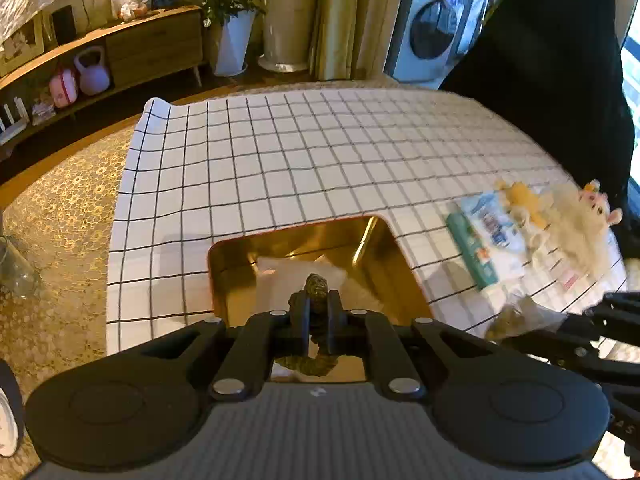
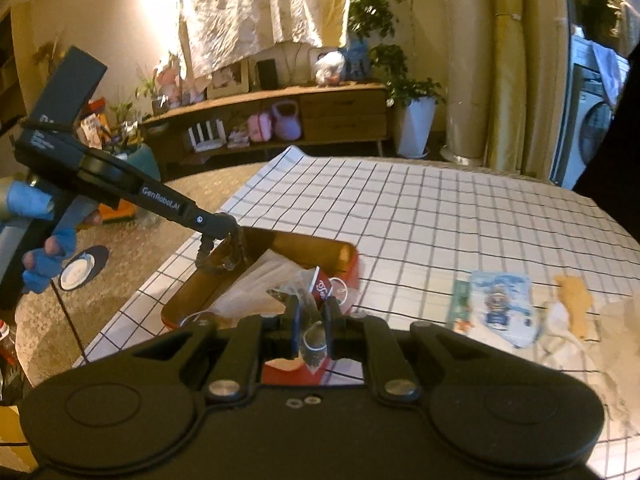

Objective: Organize soft objects
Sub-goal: 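Lower the scrunchie and tea bag into the tin box and open both tools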

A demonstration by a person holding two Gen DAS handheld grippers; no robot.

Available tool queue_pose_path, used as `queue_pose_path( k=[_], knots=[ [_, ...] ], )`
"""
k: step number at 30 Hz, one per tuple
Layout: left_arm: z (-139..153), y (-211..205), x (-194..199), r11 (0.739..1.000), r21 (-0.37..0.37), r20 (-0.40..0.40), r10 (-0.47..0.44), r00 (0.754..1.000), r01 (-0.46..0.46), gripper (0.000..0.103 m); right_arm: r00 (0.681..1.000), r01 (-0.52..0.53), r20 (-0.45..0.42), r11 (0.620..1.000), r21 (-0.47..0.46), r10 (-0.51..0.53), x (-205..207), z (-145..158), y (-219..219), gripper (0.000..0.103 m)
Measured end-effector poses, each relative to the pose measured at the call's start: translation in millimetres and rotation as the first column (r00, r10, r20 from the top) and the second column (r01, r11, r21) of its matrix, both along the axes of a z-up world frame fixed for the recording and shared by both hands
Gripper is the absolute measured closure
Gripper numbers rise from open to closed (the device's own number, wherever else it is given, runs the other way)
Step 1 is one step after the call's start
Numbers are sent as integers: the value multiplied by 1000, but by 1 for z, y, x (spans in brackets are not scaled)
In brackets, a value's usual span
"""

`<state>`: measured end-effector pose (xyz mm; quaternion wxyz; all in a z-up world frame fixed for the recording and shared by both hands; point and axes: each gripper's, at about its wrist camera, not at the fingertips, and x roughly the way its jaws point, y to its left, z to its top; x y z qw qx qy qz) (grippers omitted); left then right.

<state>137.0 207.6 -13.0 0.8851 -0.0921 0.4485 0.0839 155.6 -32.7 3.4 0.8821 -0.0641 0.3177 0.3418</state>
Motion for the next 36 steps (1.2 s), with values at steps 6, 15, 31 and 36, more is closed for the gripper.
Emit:
queue_pose_path(
  k=[6, 15, 31, 36],
  knots=[
    [-21, 9, 6, 999, 42, -42, -9, 999, 11, 95, 999, -27, -32, 998, -54, 25, 11, -20, 38, 93],
    [-53, 12, 27, 998, 65, -96, -17, 995, 23, 95, 996, -63, -77, 988, -141, 53, 21, -53, 80, 93],
    [-91, 3, 36, 999, -26, -154, -49, 987, 45, 95, 992, -62, -122, 976, -209, 37, 29, -77, 94, 89],
    [-97, 3, 36, 999, -37, -154, -46, 987, 41, 95, 990, -78, -127, 976, -203, 52, 29, -76, 93, 82]
  ],
)
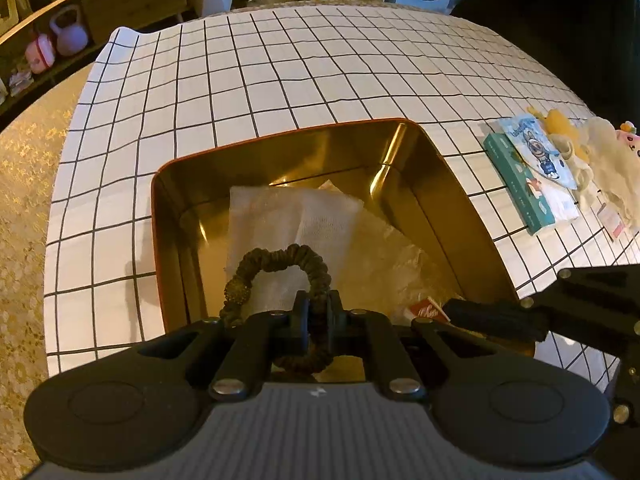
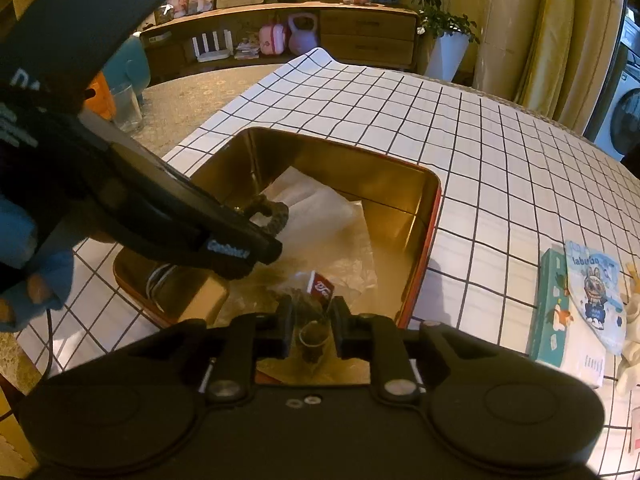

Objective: Organize soft objects
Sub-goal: 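Lower the scrunchie and tea bag into the tin box and open both tools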

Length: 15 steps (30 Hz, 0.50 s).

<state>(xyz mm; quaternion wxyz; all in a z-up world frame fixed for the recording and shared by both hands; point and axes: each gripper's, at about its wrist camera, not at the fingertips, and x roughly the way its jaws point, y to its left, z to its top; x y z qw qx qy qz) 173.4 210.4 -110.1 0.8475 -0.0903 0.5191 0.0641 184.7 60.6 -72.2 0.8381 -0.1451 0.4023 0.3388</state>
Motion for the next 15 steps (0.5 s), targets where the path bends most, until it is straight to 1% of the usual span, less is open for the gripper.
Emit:
queue_pose_path(
  k=[3, 7, 10, 12, 13, 15],
  knots=[
    [-2, 1, 1, 1000, -14, 2, 3, 1000, -3, 93, 1000, -3, 6, 1000, -2, 3, -2, 0, 0, 80],
    [-2, 1, 1, 1000, -20, 5, 8, 1000, -8, 92, 1000, -8, 16, 1000, 9, 8, -4, 3, -4, 69],
    [-2, 1, 0, 999, -33, 6, 12, 1000, -12, 85, 1000, -15, 21, 1000, 8, 15, -7, 3, -5, 63],
    [0, -1, -1, 999, -38, 12, 11, 1000, -11, 71, 1000, -15, 17, 1000, 22, 15, -7, 5, -8, 60],
    [1, -1, -3, 999, -40, 15, 11, 1000, -10, 69, 1000, -12, 18, 1000, 28, 11, -8, 6, -10, 59],
    [4, -3, -5, 999, -42, 19, 11, 1000, -10, 56, 1000, -9, 21, 999, 44, 8, -10, 10, -15, 56]
  ],
)
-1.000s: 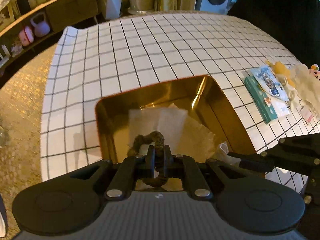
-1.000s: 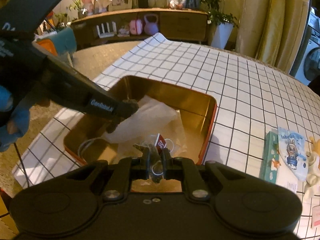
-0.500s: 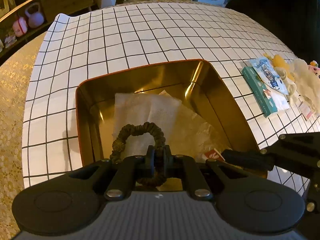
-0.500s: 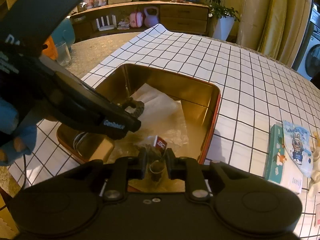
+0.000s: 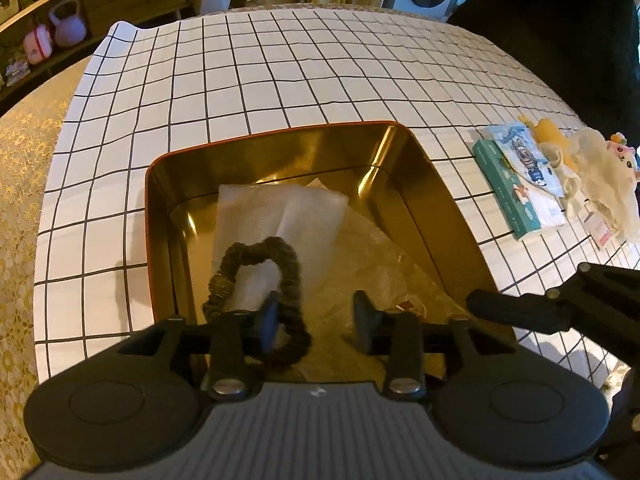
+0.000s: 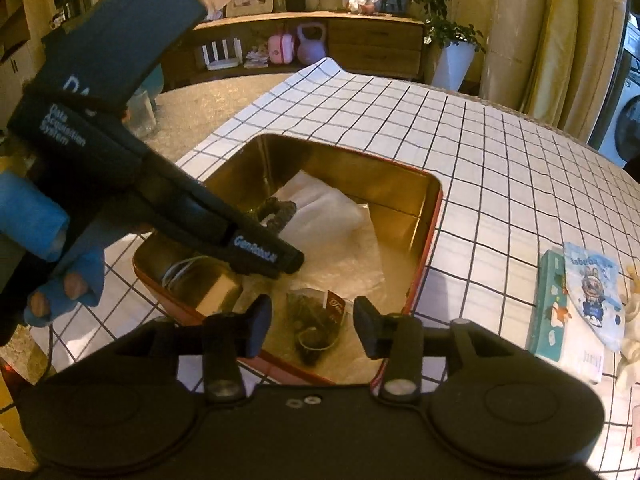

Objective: Organize soft objects
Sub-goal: 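Lower the scrunchie and tea bag into the tin box and open both tools, then move both tools back toward the packets beside the plush toys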

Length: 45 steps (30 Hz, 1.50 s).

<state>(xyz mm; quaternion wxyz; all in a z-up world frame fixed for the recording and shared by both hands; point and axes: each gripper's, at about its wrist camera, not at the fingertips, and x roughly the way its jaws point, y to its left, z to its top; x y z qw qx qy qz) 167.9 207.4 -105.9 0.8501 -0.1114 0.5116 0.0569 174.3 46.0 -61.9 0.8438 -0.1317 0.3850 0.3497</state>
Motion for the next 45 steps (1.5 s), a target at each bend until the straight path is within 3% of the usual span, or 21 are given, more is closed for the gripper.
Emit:
queue_pose_path(
  k=[13, 23, 29, 33, 39, 45],
  knots=[
    [50, -11, -32, 1000, 26, 113, -3, 994, 1, 37, 998, 26, 49, 991, 134, -33, -23, 40, -57, 32],
    [88, -46, -48, 997, 62, 245, -51, 968, 37, 22, 986, 104, 104, 968, 227, -130, -35, 69, -115, 17],
    [104, -74, -49, 995, 27, 343, -101, 934, 98, 18, 974, 139, 138, 956, 257, -179, -45, 77, -150, 13],
    [106, -97, -41, 991, 14, 400, -124, 908, 130, 5, 959, 186, 161, 945, 269, -235, -49, 78, -176, 11],
    [101, -135, -22, 986, 65, 456, -167, 874, 155, 2, 931, 266, 176, 924, 276, -321, -47, 72, -214, 9],
    [90, -165, 6, 983, 53, 478, -181, 859, 178, 0, 895, 346, 191, 897, 275, -404, -44, 56, -253, 9]
  ],
)
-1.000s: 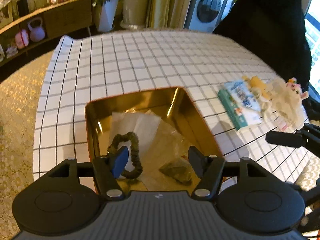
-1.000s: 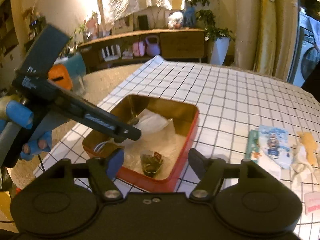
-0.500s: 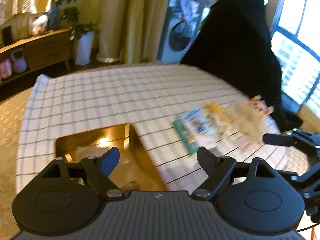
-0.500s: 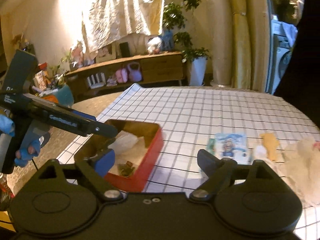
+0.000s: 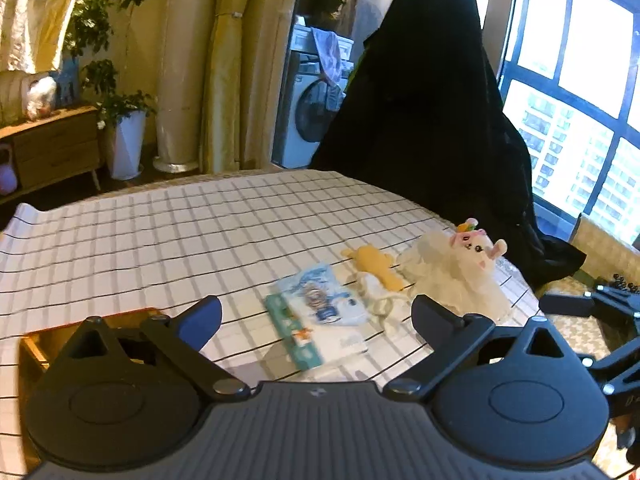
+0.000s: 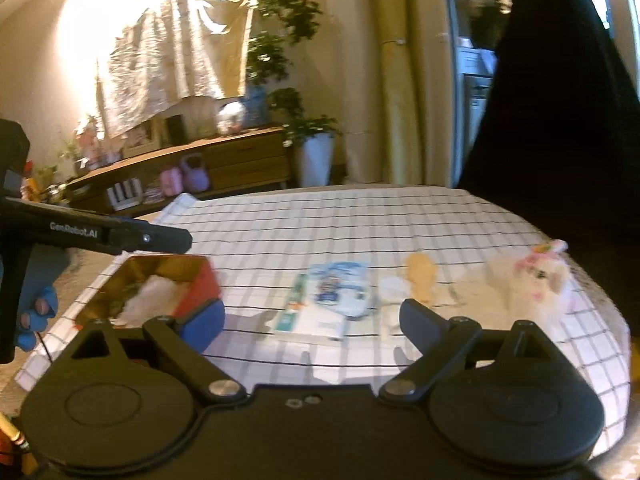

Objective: Organize soft objects
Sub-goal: 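Move both tools back toward the packets beside the plush toys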

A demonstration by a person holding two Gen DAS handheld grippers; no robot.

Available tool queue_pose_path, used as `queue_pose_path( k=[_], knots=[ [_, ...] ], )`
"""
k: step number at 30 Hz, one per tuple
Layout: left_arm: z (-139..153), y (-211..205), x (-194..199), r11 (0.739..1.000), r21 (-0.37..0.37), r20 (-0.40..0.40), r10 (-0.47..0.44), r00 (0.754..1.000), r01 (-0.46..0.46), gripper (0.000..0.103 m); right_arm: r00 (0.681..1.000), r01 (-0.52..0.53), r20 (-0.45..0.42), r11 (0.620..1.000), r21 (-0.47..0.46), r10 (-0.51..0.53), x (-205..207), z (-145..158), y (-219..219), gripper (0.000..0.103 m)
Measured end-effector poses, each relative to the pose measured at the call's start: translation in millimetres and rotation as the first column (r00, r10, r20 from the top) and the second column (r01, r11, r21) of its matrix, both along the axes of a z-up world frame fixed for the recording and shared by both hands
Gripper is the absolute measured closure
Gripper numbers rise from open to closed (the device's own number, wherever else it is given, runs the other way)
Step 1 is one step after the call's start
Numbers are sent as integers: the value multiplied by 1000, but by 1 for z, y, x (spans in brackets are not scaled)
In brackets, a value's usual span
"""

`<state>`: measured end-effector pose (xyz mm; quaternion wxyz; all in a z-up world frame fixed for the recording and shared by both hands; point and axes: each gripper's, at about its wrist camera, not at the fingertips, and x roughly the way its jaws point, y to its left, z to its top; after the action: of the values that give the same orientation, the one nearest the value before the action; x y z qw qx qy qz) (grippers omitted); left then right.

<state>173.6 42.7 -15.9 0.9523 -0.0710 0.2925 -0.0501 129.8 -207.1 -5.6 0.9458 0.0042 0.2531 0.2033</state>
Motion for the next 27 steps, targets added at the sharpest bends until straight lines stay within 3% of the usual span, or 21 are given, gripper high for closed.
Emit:
queue_pose_path(
  k=[4, 12, 22, 27],
  knots=[
    [-10, -14, 19, 997, -53, -19, -53, 998, 52, 0, 999, 37, -16, 999, -2, -37, 4, -13, -18, 9],
    [-30, -32, 47, 997, -75, -20, -34, 999, 32, 0, 996, 69, -49, 998, -11, -69, 11, -34, -42, 9],
    [-52, -39, 84, 999, -48, -51, -6, 999, 4, 0, 992, 77, -95, 997, -25, -79, 37, -60, -55, 9],
    [-66, -47, 111, 999, 37, -84, 35, 996, -32, 0, 991, 68, -112, 997, -45, -73, 51, -72, -55, 10]
  ],
)
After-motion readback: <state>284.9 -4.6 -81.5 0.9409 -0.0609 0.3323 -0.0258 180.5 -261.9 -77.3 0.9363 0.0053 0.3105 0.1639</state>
